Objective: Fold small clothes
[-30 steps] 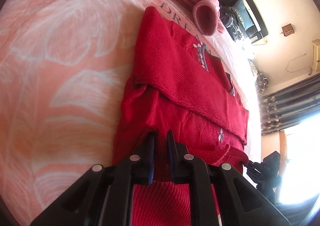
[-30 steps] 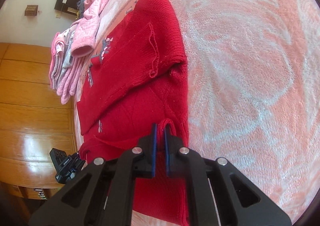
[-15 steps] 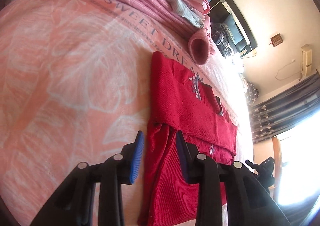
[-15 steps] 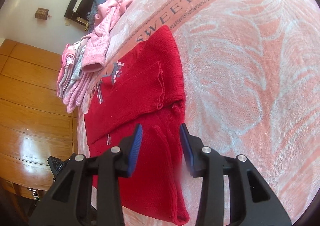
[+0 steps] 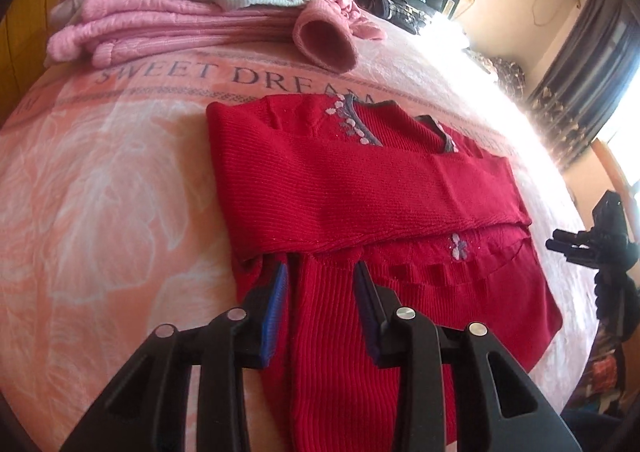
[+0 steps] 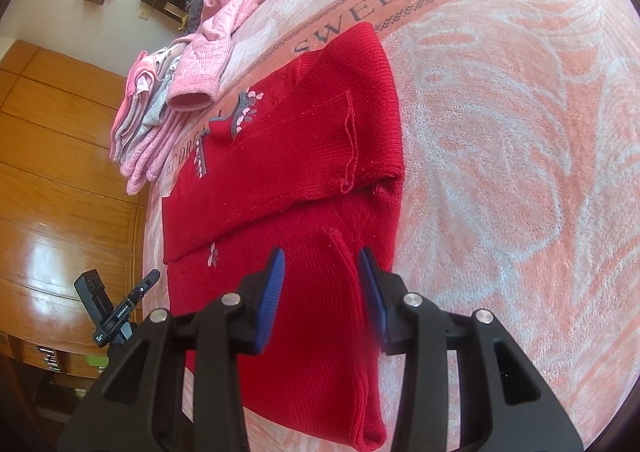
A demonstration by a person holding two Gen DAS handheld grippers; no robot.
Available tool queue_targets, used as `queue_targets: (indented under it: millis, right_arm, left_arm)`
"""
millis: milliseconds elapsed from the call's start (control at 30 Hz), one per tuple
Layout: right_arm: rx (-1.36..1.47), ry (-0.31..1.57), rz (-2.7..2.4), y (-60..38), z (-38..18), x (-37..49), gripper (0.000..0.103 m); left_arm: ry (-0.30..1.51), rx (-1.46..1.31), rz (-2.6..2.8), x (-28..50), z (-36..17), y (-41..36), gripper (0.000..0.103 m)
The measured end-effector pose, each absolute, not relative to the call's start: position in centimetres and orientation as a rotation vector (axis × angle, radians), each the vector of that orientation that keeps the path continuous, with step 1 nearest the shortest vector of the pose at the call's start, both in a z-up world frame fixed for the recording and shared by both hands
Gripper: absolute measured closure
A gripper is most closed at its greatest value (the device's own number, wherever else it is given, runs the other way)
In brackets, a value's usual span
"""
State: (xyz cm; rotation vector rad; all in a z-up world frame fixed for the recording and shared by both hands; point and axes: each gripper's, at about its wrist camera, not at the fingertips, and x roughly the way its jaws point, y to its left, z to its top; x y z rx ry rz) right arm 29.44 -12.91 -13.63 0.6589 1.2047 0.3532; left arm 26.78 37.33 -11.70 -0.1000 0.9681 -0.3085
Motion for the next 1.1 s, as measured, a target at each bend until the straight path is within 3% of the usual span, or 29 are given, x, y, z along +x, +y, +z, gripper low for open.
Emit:
queue_targets:
  millis: [567,1100]
  right_arm:
    - [0.638,1.244,0.336,-12.4,-15.6,29.7,0.064]
    - [0.614,1.259,0.358,-11.8,-15.9,29.7,0.064]
  left_arm:
    - [0.936,0.179,-0.398,24.9,-13.5,33.5,0.069]
    - [0.949,0.12,-0.311,26.5,-15.0,35.2,0.067]
